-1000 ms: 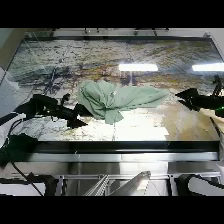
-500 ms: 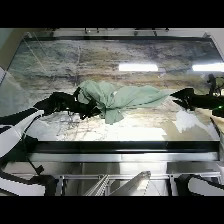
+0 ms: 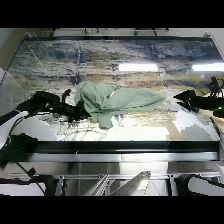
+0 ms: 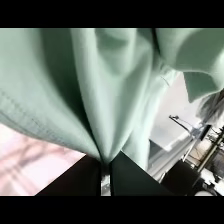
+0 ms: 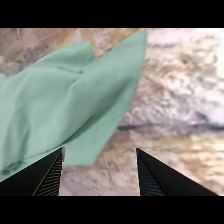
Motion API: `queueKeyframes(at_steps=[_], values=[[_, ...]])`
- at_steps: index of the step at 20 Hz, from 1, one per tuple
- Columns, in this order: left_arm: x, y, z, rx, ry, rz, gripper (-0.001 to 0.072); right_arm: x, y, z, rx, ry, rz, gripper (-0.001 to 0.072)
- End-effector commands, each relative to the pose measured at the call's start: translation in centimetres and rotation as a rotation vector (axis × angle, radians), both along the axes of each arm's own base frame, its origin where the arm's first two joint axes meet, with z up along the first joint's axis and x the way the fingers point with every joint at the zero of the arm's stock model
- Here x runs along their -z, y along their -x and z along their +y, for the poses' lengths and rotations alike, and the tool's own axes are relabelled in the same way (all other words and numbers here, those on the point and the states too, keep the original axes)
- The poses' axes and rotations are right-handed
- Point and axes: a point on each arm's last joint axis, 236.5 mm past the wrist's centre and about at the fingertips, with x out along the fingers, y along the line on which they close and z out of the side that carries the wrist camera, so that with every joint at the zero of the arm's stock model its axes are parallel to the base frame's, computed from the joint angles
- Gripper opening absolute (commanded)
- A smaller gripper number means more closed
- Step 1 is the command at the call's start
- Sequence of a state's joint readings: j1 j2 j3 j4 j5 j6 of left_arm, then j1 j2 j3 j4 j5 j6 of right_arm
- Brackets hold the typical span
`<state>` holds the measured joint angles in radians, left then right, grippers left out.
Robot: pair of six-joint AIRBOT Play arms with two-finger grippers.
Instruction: Fold the shirts.
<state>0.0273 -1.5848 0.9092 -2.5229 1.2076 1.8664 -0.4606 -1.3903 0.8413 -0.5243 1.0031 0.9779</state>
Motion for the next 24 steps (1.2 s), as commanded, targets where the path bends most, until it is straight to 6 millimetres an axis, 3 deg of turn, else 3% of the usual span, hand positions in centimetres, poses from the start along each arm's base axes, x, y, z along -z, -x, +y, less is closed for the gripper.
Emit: queueKeyframes(at_steps=[1,4,6,9,13,14,16,17,18,19,20,21,22,24], values=[[-1.1,3.4,4.5,-0.001,0.007,0.072,0.0018,2.2,0.7,0.5,-0.013,-0.019,0.071,0.0498],[-0.7,3.9,6.7,-0.091,0.017,0.102,0.0018,4.9,0.9,3.5,-0.067,-0.039,0.131,0.0497],[-0.4,4.2,7.5,-0.119,0.024,0.115,0.0018,6.2,0.7,6.6,-0.097,-0.086,0.160,0.0497],[-0.3,4.2,7.8,-0.121,0.027,0.105,0.0018,6.9,0.8,11.1,-0.148,-0.139,0.182,0.0497],[-0.3,4.2,7.8,-0.113,0.026,0.095,0.0019,7.6,0.1,15.0,-0.163,-0.111,0.164,0.0494],[-0.3,4.2,7.8,-0.110,0.027,0.091,0.0018,7.5,-0.2,15.8,-0.155,-0.123,0.159,0.0423],[-0.3,4.1,7.8,-0.111,0.027,0.090,0.0019,7.2,-0.6,17.1,-0.157,-0.150,0.143,0.0360],[-0.3,4.1,7.8,-0.111,0.026,0.089,0.0019,6.8,-0.7,17.8,-0.153,-0.177,0.140,0.0240],[-0.4,4.1,7.8,-0.111,0.029,0.088,0.0019,5.8,-0.8,18.4,-0.176,-0.211,0.116,0.0018],[-1.0,4.1,7.6,-0.087,0.047,0.077,0.0021,4.2,-0.6,19.3,-0.204,-0.272,0.089,0.0019],[-3.1,3.9,6.8,-0.036,0.123,0.034,0.0020,1.9,-0.5,19.9,-0.242,-0.329,0.037,0.0018],[-6.7,3.3,5.5,-0.003,0.250,-0.030,0.0020,-1.4,-0.6,20.0,-0.268,-0.379,-0.031,0.0017],[-11.8,2.1,4.3,0.011,0.386,-0.144,0.0020,-5.4,-0.9,19.2,-0.273,-0.410,-0.126,0.0017],[-21.7,2.0,3.3,0.084,0.546,-0.372,0.0020,-14.6,-1.1,15.7,-0.233,-0.401,-0.355,0.0017]])
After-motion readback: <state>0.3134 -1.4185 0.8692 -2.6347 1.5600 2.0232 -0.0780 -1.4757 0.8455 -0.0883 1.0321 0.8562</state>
